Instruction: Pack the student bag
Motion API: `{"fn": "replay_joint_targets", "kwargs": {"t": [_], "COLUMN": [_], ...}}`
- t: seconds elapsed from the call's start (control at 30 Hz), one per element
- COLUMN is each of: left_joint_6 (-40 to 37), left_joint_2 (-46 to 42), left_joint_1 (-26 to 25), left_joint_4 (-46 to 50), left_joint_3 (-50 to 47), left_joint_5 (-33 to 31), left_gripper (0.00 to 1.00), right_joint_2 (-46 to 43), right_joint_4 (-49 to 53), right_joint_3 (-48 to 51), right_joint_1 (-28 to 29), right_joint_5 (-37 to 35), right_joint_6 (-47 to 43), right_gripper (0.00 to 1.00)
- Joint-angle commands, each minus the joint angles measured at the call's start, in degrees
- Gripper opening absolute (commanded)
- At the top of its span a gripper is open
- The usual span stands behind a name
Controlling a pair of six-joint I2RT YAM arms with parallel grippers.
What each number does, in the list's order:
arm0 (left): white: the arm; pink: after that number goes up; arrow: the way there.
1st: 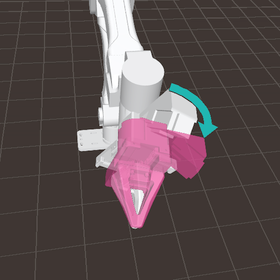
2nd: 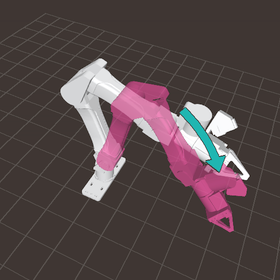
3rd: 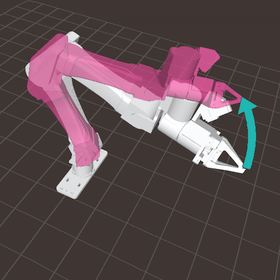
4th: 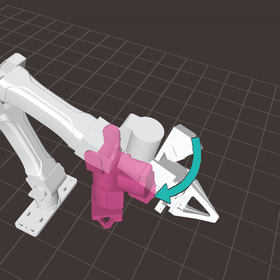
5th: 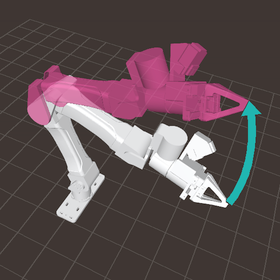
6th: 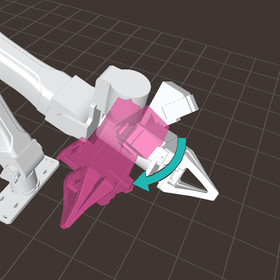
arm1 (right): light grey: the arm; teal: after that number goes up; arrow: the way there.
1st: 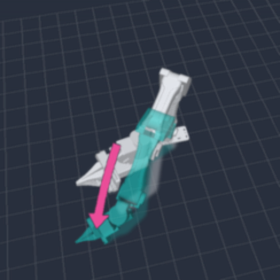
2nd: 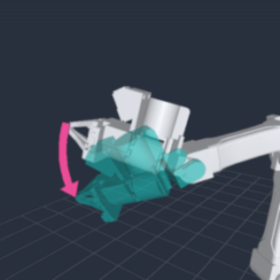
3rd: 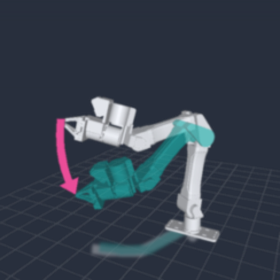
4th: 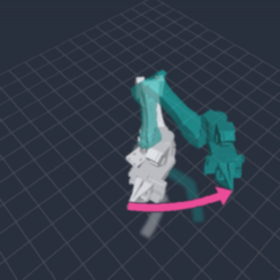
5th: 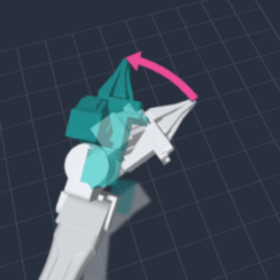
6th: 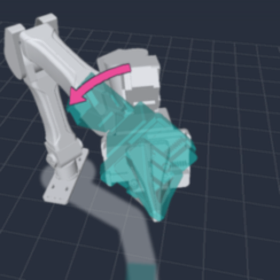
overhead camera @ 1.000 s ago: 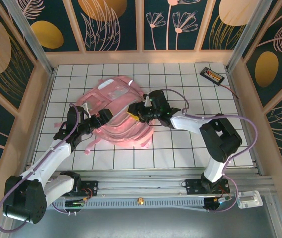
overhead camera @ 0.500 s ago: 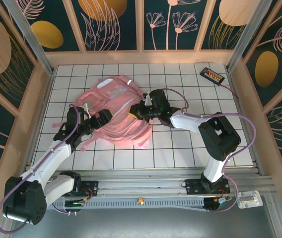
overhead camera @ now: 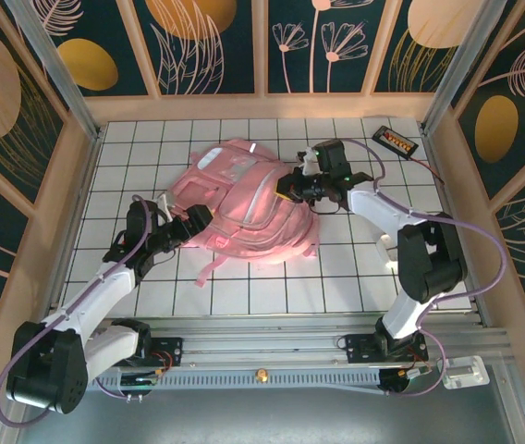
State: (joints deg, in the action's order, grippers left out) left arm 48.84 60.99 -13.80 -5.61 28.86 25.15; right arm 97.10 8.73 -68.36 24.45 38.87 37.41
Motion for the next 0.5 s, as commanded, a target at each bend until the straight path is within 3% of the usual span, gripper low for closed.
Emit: {"fn": "replay_joint_targets", "kwargs": {"t": [0.0, 0.07, 0.17, 0.37, 0.47], "left_joint_6": [3.54, 2.2, -1.76, -4.72, -5.47], "left_joint_2": [1.35, 2.16, 3.66, 7.65, 9.62], "left_joint_1": [0.34, 0.1, -0.11, -0.51, -1.09], "left_joint_4": [-7.28, -5.91, -1.8, -0.53, -0.57], "left_joint_3": [-0.74, 0.86, 4.3, 7.01, 8.26], "left_joint_5": [5.48, 5.96, 6.01, 7.27, 7.12], "left_gripper": [0.99, 0.99, 0.99, 0.96, 0.83], "right_joint_2": [2.21, 2.79, 1.39, -9.08, -13.45], "right_joint_4": [4.98, 5.52, 6.3, 7.5, 9.3], "right_joint_3": [-2.34, -2.66, -1.93, 2.85, 4.72], "right_joint_1": [-0.19, -0.52, -1.02, -0.25, 1.84], "right_joint_5": [1.18, 1.21, -0.82, -10.48, -14.87], "right_joint_6": [-7.71, -8.25, -8.91, -9.11, -9.2], "right_gripper": [0.0, 0.0, 0.27, 0.99, 0.99]}}
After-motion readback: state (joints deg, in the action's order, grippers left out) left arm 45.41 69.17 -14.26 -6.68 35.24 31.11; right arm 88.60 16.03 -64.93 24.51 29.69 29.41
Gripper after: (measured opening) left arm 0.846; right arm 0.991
